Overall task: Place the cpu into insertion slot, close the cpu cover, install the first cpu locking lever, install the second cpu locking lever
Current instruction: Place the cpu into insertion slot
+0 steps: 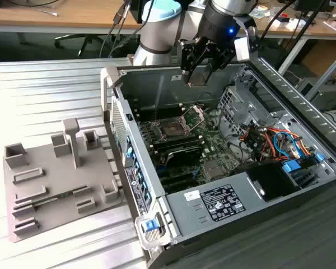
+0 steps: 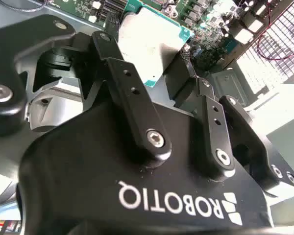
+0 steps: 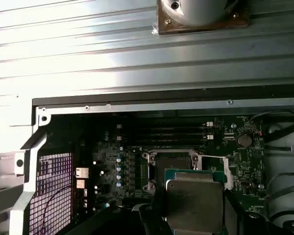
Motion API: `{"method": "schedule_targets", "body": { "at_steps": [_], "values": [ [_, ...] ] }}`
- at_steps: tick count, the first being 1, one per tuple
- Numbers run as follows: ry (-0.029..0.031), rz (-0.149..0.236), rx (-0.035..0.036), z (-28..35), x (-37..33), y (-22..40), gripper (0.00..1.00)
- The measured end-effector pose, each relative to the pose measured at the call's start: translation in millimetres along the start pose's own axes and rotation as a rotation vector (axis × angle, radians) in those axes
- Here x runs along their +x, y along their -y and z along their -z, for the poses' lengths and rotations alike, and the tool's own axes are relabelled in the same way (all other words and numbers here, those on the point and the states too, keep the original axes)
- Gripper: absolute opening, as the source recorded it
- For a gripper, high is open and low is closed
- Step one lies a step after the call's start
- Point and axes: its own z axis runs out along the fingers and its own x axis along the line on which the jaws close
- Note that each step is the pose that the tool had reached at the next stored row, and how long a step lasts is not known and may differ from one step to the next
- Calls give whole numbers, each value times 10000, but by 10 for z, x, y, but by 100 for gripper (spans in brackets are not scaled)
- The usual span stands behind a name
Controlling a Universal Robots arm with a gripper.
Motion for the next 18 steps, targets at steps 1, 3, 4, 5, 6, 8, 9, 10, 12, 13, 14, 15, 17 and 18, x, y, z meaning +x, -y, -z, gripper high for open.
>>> {"method": "schedule_targets", "body": {
  "at_steps": [1,3,4,5,6,8,9,10,12,13,14,15,17,18],
  "values": [
    [0,0,0,0,0,0,55],
    [0,0,0,0,0,0,55],
    [0,0,2,0,0,0,55],
    [-1,1,3,-4,0,0,55],
    [-1,1,6,-6,0,1,55],
    [0,0,7,-9,0,1,55],
    [0,0,6,-15,0,1,55],
    [0,0,6,-18,0,2,55],
    [0,0,6,-26,0,2,55],
    [0,0,8,-28,0,3,55],
    [0,0,8,-31,0,3,55],
    [0,0,9,-35,0,3,55],
    [1,0,9,-42,0,4,55],
    [0,0,9,-44,0,4,55]
  ]
}}
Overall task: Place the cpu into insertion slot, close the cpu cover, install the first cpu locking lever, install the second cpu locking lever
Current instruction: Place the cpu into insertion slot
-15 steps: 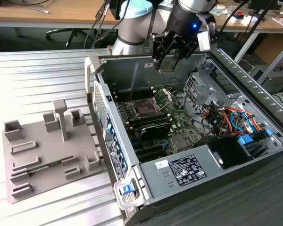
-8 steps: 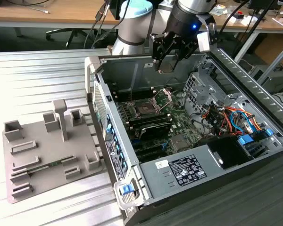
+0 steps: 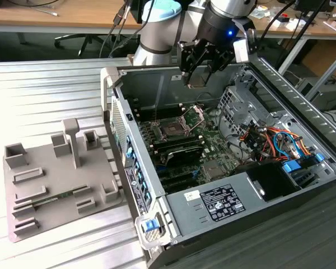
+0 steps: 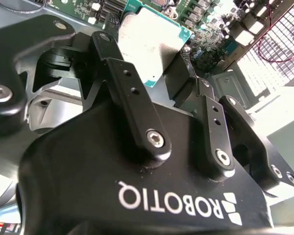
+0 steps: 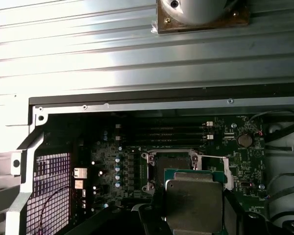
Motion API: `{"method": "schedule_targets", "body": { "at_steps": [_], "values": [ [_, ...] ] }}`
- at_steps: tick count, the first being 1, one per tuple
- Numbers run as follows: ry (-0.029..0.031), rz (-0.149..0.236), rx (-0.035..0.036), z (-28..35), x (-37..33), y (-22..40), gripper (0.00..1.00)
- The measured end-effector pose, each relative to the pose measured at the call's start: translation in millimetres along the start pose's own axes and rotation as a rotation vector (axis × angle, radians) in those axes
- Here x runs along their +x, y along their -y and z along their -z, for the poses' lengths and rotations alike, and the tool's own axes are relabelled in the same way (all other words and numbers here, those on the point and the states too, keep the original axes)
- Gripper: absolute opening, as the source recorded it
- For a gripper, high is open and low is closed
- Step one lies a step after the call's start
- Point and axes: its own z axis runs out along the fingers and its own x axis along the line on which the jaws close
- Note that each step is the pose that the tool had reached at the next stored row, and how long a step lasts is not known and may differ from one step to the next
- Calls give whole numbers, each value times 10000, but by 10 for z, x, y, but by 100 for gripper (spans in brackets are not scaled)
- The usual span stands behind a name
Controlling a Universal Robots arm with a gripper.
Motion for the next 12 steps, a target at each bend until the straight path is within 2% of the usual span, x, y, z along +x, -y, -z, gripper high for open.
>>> {"method": "schedule_targets", "body": {
  "at_steps": [12],
  "values": [
    [0,0,22,-34,-1,3,55]
  ]
}}
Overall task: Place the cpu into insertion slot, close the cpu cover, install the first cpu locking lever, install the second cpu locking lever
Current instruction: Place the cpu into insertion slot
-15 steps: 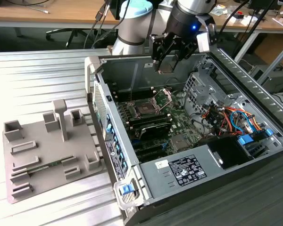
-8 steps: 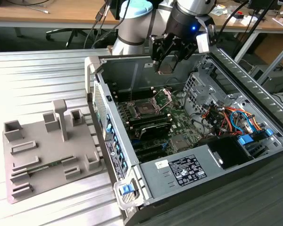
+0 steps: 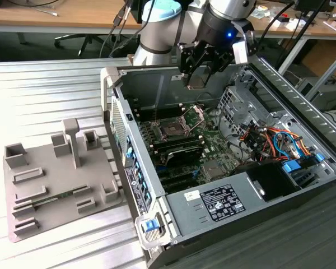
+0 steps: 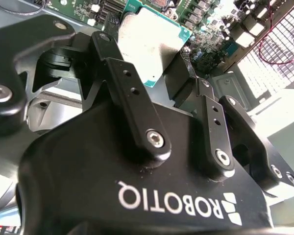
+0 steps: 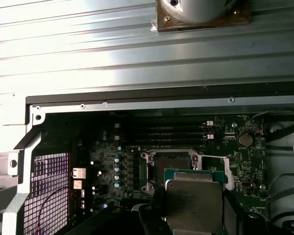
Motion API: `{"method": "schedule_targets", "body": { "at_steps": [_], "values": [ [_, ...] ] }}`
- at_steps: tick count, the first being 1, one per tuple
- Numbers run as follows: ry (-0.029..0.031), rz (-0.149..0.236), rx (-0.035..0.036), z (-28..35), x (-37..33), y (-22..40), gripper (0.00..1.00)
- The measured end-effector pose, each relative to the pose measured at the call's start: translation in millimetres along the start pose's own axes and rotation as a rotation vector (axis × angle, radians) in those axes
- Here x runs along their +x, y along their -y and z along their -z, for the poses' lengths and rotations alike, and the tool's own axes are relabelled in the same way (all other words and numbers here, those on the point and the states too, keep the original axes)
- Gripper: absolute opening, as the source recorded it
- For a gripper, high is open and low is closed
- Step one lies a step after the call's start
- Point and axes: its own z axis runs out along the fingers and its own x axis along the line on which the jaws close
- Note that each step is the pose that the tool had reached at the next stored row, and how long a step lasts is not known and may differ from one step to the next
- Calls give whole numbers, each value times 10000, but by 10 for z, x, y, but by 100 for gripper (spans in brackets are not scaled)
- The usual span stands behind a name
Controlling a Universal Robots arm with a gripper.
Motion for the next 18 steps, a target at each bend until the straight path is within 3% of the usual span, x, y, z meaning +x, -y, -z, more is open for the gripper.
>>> {"method": "schedule_targets", "body": {
  "at_steps": [18],
  "values": [
    [2,-2,56,-30,0,2,55]
  ]
}}
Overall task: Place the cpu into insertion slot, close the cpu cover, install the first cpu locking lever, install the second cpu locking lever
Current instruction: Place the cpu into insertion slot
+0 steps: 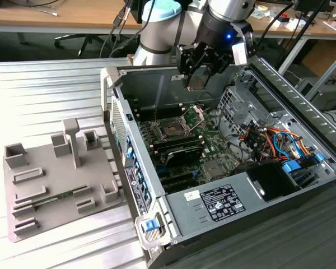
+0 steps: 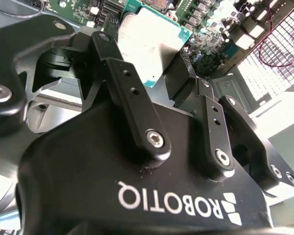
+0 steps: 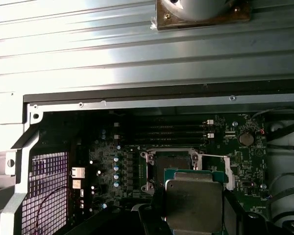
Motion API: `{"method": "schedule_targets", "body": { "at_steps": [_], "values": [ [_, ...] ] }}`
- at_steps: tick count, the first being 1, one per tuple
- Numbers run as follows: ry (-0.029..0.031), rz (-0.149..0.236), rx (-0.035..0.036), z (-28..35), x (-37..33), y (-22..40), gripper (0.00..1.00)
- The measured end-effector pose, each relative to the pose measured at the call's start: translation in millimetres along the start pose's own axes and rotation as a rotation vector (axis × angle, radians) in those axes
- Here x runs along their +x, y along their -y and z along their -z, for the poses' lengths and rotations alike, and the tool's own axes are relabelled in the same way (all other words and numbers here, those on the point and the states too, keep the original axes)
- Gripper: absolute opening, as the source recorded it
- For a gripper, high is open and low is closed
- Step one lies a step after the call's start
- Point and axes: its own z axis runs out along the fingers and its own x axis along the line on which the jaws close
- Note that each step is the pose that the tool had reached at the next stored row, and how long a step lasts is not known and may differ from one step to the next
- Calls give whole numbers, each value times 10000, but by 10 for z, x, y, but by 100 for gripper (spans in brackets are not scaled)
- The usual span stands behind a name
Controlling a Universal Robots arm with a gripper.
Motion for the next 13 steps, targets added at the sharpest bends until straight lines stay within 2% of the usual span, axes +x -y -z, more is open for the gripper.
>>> {"method": "schedule_targets", "body": {
  "at_steps": [13],
  "values": [
    [2,-1,63,-16,0,1,55]
  ]
}}
